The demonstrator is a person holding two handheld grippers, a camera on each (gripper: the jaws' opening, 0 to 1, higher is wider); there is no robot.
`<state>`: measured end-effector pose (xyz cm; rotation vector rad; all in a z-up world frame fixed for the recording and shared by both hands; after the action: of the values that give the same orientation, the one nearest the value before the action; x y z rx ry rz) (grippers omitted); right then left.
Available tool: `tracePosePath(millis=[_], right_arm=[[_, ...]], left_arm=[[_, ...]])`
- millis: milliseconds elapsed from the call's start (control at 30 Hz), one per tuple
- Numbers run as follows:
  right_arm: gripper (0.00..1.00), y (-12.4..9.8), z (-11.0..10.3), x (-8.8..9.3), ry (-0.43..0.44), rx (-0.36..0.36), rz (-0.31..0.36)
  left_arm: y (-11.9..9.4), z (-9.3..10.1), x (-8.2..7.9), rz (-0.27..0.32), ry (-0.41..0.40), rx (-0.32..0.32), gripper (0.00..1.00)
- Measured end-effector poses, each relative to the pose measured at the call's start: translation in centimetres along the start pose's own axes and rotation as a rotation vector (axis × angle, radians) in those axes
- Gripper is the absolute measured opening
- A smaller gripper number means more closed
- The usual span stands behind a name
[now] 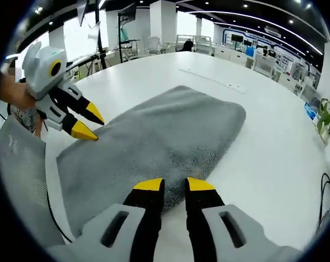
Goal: Fold the towel on the table until its edges align and the towel forms a compact rectangular stack.
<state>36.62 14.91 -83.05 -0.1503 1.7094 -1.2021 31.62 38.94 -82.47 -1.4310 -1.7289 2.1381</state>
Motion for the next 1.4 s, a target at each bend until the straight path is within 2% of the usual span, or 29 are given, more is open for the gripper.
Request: tracePosePath(millis=[100, 200, 400, 533, 633, 867, 933, 967, 1033, 1067, 1200, 1233, 1300, 1400], right_arm=[[0.15, -0.4, -0.6, 0.1, -0.037, -0.039, 0.019], [0.16, -0.9, -1.5, 0.7, -0.079, -0.072, -0.005], [0.16, -1.9, -2.5, 2.1, -0.134, -0.084, -0.004], [0.12, -2.8, -3.1, 2.6, -0.155, -0.102, 0.003], [0.11, -3.0, -3.6, 3.4, -0.214, -0.117, -0.019], [0.12, -3.7, -4.1, 4.0, -0.209, -0.140, -0.009], [0.14, -4.1, -4.3, 3.5, -0.228, -0.129, 0.032], [0.15, -4.4, -4.6, 3.1, -0.206, -0.140, 0.093], [0.15, -4.8, -5.2, 2.9, -0.174, -0.199, 0.136], [0.15, -4.8, -5.3, 3.0, -0.196, -0.199, 0.135], [0.15, -5.1, -6.7, 3.6, -0.289, -0.287, 0.134], [0.15, -5.1, -6.8, 3.6, -0.295, -0.287, 0.133], [0.15, -5.1, -7.2, 3.9, -0.324, -0.320, 0.109], [0.16, -4.9, -7.3, 4.5, -0.361, -0.328, 0.072]], left_arm=[[-0.5, 0.8, 0.0, -0.003, 0.020, -0.003, 0.21], [-0.7, 1.4, 0.3, -0.012, 0.030, -0.005, 0.21], [-1.3, 2.8, 0.9, -0.027, 0.058, -0.005, 0.21], [-1.8, 3.3, 1.3, -0.037, 0.073, -0.004, 0.21], [-1.9, 3.5, 1.6, -0.048, 0.076, -0.001, 0.21], [-2.0, 4.1, 2.0, -0.063, 0.103, -0.003, 0.21], [-2.2, 4.2, 1.8, -0.043, 0.136, -0.006, 0.20], [-2.4, 4.3, 1.7, -0.034, 0.142, -0.001, 0.20], [-2.5, 4.6, 1.6, -0.022, 0.153, 0.015, 0.20], [-2.5, 4.8, 1.7, -0.022, 0.160, 0.024, 0.20], [-2.5, 5.3, 1.8, -0.036, 0.199, 0.035, 0.20], [-2.5, 5.3, 1.9, -0.039, 0.202, 0.045, 0.20], [-2.7, 5.4, 1.9, -0.040, 0.208, 0.049, 0.20], [-3.0, 5.4, 2.1, -0.049, 0.211, 0.060, 0.20]])
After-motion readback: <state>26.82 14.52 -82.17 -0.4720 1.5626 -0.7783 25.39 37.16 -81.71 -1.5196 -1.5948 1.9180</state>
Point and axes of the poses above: the point that each gripper's makers call its tool centre point, and the gripper's own axes: y roughly forward along the fingers, z roughly to its right, x roughly out of its underside, the point moved 10 cm from there along -y, roughly backward along the fingers, and after that the axes turned 6 degrees about -z, right-handed, at the moved point
